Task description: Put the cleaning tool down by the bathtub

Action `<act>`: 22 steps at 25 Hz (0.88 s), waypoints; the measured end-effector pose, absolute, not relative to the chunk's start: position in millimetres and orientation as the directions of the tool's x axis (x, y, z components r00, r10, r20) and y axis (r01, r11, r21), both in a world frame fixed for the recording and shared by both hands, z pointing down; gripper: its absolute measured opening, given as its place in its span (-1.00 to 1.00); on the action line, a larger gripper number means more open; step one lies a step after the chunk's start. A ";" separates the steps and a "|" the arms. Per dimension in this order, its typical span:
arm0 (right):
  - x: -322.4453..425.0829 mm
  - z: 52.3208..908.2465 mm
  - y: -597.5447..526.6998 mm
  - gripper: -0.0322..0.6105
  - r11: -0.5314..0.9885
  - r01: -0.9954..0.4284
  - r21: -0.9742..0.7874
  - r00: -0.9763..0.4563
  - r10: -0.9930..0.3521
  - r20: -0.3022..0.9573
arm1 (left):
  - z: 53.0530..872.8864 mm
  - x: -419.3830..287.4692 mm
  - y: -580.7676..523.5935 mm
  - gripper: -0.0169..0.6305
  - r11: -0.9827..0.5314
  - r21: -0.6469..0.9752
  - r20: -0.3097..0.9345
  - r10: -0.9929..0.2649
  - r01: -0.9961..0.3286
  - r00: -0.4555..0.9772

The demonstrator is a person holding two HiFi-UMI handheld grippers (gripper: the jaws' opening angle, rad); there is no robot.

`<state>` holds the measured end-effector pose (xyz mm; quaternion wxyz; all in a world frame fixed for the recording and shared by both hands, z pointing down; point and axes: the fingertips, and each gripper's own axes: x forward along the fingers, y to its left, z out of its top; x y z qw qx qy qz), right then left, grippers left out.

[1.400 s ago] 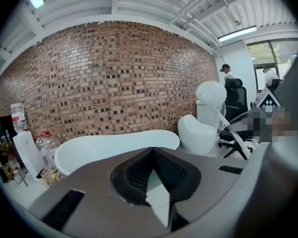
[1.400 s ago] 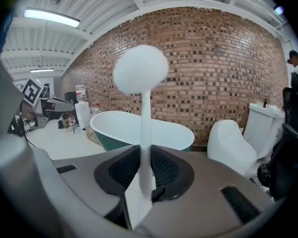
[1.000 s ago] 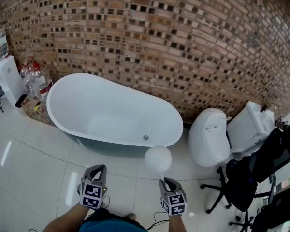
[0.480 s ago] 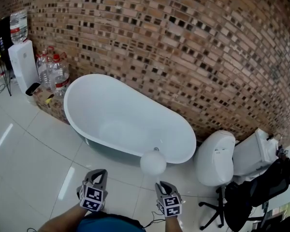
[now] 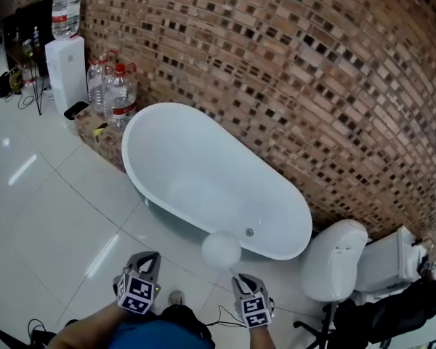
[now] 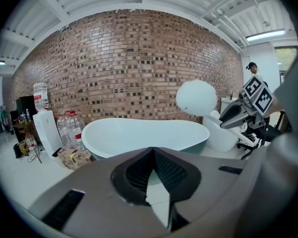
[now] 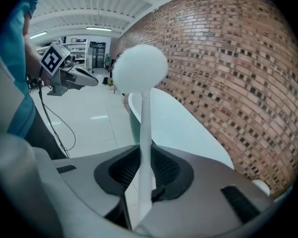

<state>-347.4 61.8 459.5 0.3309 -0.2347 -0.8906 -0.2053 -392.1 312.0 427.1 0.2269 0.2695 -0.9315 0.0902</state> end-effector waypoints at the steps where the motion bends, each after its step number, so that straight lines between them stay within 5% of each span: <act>1: -349.3 464.5 61.6 -0.61 0.789 0.577 0.211 -0.655 0.293 0.697 | 427.8 -392.2 309.8 -0.93 0.842 -0.048 0.477 -0.454 -0.538 -0.753; 12: -390.5 553.4 79.6 -0.61 0.569 0.802 0.179 -0.461 0.401 0.791 | 465.0 -413.5 291.7 -0.93 0.896 -0.059 0.529 -0.346 -0.440 -0.775; 22: -414.2 645.6 93.2 -0.61 0.399 0.904 0.152 -0.309 0.367 0.877 | 541.8 -407.5 293.8 -0.93 0.923 -0.007 0.569 -0.314 -0.386 -0.760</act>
